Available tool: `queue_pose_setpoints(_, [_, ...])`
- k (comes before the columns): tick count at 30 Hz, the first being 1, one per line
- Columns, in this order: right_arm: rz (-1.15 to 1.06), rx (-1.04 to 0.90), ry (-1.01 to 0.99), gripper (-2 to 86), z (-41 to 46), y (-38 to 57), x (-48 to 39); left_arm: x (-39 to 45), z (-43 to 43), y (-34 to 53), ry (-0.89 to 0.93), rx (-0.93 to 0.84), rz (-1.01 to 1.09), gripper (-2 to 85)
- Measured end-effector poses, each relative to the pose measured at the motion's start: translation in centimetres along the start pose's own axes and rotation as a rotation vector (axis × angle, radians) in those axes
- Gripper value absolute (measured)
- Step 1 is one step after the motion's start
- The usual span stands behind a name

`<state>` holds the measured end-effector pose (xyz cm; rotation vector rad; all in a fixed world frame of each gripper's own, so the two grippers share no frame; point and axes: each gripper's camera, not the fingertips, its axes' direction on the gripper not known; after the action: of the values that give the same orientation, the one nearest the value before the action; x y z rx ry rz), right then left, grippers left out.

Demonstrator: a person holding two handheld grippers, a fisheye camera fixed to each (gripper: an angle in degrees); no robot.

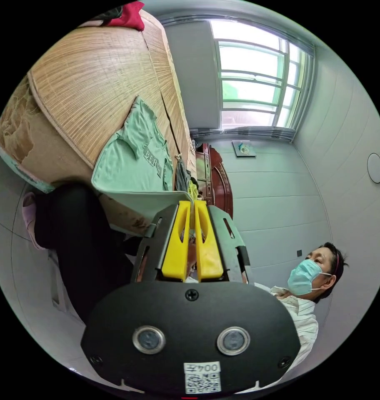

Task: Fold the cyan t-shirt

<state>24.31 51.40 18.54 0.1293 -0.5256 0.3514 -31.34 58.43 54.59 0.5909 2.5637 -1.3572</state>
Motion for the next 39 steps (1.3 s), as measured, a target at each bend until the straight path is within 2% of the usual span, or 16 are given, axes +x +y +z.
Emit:
queue_pose_setpoints(7, [-0.013, 0.013, 0.041, -0.3, 1.4, -10.6, -0.2, 2.1, 2.6, -9.9, -0.018, 0.015, 0.018, 1.9])
queue_pose_setpoints(17, [0.049, -0.012, 0.086, -0.3, 5.3, -22.9, 4.2, 1.3, 6.6, -21.2, -0.040, 0.048, -0.030, 2.2])
queue_pose_setpoints(26, [0.139, -0.057, 0.087, -0.2, 10.4, -31.2, 11.5, -3.6, 9.9, -30.5, -0.088, 0.084, -0.131, 2.5])
queue_pose_setpoints(34, [0.303, -0.067, 0.075, 1.5, 16.2, -35.4, 19.8, -10.7, 12.9, -35.7, -0.050, 0.162, -0.273, 4.4])
queue_pose_setpoints(39, [0.373, 0.047, 0.016, 5.9, 17.7, -36.0, 23.1, -12.7, 13.3, -36.8, -0.009, 0.251, -0.315, 7.4])
